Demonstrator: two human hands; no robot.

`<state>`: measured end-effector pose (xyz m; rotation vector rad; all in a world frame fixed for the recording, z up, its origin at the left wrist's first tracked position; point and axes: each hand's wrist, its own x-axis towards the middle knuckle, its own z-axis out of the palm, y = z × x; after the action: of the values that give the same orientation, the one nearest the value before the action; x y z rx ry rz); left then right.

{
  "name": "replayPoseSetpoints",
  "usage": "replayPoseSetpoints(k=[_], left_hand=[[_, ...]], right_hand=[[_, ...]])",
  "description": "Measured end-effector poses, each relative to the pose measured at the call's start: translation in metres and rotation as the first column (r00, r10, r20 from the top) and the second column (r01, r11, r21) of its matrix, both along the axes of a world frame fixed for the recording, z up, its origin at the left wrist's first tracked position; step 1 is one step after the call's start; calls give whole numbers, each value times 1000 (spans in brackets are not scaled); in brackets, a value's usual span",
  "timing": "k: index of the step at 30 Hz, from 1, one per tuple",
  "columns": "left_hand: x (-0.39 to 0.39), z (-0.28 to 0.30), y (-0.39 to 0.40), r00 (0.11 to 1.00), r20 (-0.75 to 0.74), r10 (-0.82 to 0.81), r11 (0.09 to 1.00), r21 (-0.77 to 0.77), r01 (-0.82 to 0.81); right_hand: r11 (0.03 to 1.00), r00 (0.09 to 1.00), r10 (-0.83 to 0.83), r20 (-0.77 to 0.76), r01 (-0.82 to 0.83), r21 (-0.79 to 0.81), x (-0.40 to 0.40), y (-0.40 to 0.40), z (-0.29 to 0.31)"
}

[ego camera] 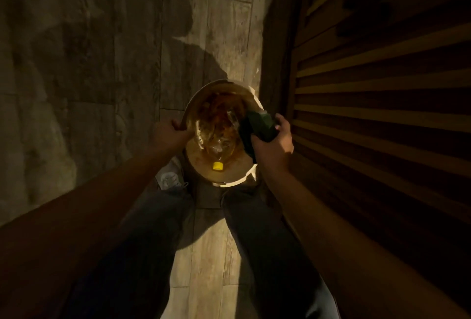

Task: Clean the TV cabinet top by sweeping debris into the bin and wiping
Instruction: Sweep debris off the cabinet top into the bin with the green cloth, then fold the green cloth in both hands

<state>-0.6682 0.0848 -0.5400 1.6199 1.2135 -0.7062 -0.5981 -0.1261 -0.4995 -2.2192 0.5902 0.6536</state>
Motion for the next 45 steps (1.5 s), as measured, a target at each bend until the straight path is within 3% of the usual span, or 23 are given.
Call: replayPoseSetpoints(k=[3,5,7,9,11,12,15,20,22,24,27,33,37,41,43,45], left_hand=[[4,24,-1,992,12,-127,992,9,127],[8,50,-6,966,63,-250,964,105,242],[17,85,-17,958,175,-228,972,107,211],[28,129,-29,960,278,-25,982,-172,76],[33,176,-40,954,275,122,902,-431,9],[31,197,-44,947,293,130,876,-482,29],[18,248,-54,885,463,49,934,-336,124],[0,319,-53,803,594,-33,973,-165,162],[-10,344,-52,797,604,-15,971,-183,156],[-19,370,-50,806,592,-22,971,-181,159],[-26,411,-47,738,671,-67,963,-150,224],[-32,487,-37,655,751,-85,922,-189,336],[-16,525,-24,673,727,-134,881,-223,416],[8,565,-20,618,771,-153,829,-240,505],[21,591,-21,580,806,-121,827,-241,508],[36,614,-20,574,818,-42,824,-297,483]], right_hand=[[996,996,76,38,-77,37,-6,3,23],[991,992,107,70,-112,75,-9,6,44],[985,985,134,109,-144,97,-11,10,69],[979,973,162,163,-179,97,-14,13,99],[972,968,162,189,-191,141,-18,15,130],[965,968,161,194,-196,176,-21,15,147],[941,957,186,221,-239,241,-30,15,196],[883,975,114,189,-187,430,-44,8,268],[836,982,101,159,-170,522,-46,-1,293],[835,972,152,179,-223,503,-47,-10,316],[833,963,193,190,-263,487,-46,-17,357],[703,940,250,232,-341,624,-40,-17,459],[655,929,186,321,-361,664,-25,-10,523],[707,921,54,387,-309,636,-7,-1,576],[713,942,-17,335,-224,664,1,-2,596],[639,977,-58,206,-122,759,6,-5,616]])
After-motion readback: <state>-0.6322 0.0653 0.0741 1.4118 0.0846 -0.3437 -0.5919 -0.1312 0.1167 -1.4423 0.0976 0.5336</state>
